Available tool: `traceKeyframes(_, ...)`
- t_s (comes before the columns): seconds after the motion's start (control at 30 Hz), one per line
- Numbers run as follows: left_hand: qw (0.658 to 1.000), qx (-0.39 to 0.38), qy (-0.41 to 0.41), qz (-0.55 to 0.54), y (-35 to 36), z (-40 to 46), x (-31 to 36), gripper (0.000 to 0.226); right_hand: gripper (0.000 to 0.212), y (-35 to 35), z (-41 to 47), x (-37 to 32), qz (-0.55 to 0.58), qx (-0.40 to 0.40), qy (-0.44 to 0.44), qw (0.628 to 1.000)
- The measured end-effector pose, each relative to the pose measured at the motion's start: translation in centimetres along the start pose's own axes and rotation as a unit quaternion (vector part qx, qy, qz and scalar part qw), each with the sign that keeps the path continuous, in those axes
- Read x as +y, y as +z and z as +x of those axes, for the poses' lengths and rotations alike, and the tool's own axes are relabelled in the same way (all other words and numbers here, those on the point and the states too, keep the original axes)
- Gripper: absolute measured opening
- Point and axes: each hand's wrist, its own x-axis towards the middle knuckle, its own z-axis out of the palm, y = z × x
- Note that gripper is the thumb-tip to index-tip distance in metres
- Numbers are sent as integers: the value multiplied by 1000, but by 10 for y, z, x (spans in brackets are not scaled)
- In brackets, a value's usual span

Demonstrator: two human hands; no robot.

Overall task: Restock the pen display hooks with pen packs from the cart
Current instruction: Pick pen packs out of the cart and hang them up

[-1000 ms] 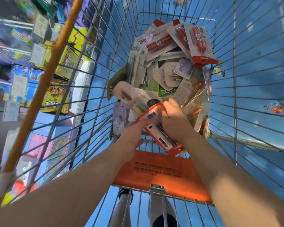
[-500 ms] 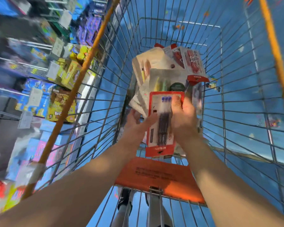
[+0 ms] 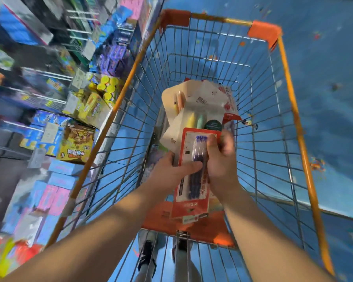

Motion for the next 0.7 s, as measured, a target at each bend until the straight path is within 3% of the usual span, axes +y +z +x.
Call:
traceKeyframes(0.1, 999, -38, 34, -2, 0, -15, 14, 66, 54, 4, -8, -14, 43, 1, 28, 999)
traceKeyframes(0.23, 998, -21, 59, 3, -2, -35, 35, 41, 63, 10, -18, -29, 12, -12, 73, 997)
traceKeyframes(0.47, 998, 13, 56, -29, -6, -64, 51, 48, 42, 10, -32, -65, 119, -91, 125, 981)
traceKeyframes(0.63, 998, -8, 50, -49, -9, -84, 56, 48, 35, 6, -38, -92, 17, -96, 96, 991)
traceKeyframes(0.7, 997, -27, 57, -48, -10, -91, 59, 49, 41, 6, -35, -105, 1, -94, 95, 991)
